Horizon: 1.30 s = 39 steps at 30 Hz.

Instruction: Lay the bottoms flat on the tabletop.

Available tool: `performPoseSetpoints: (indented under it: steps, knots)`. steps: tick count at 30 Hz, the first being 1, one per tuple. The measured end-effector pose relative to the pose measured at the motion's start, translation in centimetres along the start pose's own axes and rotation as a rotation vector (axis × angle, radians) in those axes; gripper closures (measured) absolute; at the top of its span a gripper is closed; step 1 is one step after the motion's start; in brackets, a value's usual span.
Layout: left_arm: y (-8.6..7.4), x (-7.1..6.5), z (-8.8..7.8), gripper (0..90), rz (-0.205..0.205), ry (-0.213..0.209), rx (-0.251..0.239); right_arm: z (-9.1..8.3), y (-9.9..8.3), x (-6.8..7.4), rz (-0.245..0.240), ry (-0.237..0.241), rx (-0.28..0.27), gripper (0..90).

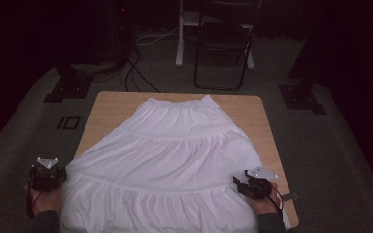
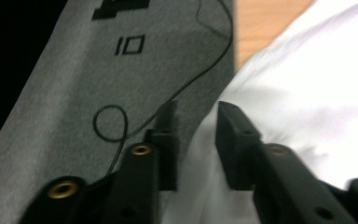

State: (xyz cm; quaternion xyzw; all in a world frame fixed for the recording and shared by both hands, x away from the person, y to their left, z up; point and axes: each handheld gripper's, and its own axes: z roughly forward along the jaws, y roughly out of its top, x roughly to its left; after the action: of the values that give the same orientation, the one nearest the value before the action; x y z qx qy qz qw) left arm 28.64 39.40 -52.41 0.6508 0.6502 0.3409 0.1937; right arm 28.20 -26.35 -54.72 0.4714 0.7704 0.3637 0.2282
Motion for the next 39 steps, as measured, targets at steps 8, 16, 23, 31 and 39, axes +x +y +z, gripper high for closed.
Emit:
performPoseSetpoints:
  steps: [8, 16, 23, 31, 39]
  knots:
    - [1.0, -3.8, -2.1, 57.6, 0.052, -0.1, -0.102, -0.3, 0.0, 0.0, 0.001, -0.007, -0.015, 41.6]
    - [0.6, -9.4, -2.4, 55.4, 0.134, -0.233, -0.134, -1.4, 0.4, -0.5, 0.03, -0.018, -0.011, 43.4]
    - [-0.3, -11.8, -1.7, 53.6, 0.161, -0.285, -0.118, -4.4, 1.1, -2.1, 0.05, -0.12, -0.056, 59.2]
    - [-0.7, -11.9, -1.1, 51.0, 0.136, -0.292, -0.105, -6.9, -0.4, -4.9, 0.119, -0.219, 0.0, 75.6]
    - [-0.7, -11.8, -1.1, 48.5, 0.122, -0.294, -0.098, -7.7, -4.2, -5.6, 0.173, -0.235, 0.109, 65.1]
